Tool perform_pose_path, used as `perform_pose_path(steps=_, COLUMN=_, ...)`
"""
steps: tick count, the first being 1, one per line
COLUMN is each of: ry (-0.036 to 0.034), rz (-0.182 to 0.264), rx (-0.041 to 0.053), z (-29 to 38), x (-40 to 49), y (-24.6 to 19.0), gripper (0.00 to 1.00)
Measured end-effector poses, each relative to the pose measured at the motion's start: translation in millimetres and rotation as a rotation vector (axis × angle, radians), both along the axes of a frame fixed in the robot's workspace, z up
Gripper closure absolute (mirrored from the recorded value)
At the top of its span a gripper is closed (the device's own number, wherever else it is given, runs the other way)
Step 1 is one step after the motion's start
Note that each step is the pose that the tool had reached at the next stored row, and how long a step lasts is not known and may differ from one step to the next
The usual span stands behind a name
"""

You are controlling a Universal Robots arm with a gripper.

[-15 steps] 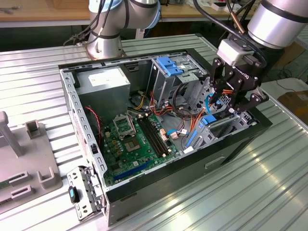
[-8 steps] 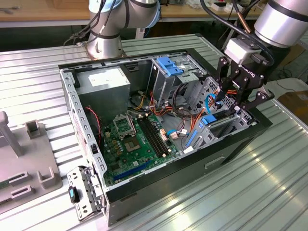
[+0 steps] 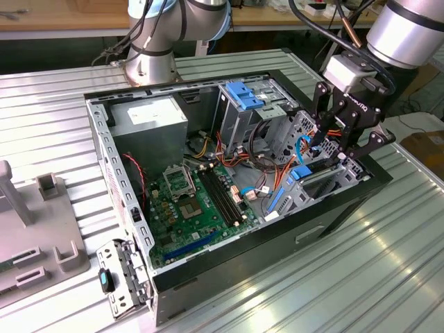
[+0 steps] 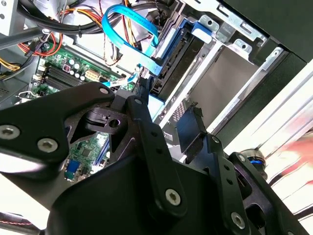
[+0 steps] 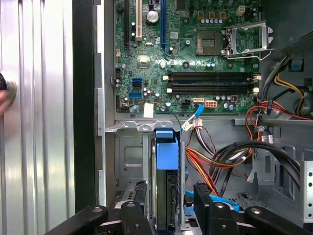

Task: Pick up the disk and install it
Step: 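Insert the first disk wire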

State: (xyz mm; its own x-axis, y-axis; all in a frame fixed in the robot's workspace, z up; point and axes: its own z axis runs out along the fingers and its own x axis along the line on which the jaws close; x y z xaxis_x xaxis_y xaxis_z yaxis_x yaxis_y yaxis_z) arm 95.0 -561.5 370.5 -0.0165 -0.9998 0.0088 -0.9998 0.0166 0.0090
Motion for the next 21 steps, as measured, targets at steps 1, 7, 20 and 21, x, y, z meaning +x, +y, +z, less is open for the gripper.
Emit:
perform_pose_path(steps=1, ry=0.0000, rz=0.000, rx=0.0000, z=0.0, x=0.1, y=0.0, gripper=0.50)
perform_pose_path(steps=7, ry=0.0000, rz=0.020, rx=0.0000, z=0.0, x=7.5, y=0.1, gripper=0.50)
perform_pose_path(steps=20, ry=0.0000, rz=0.337, rx=0.0000, z=-0.7, x=29.0, y=0.2, gripper=0.50)
perform_pose_path(steps=21, ry=0.0000, rz=0.354, rx=0.0000, z=-0.7, x=29.1, y=0.2, gripper=0.50)
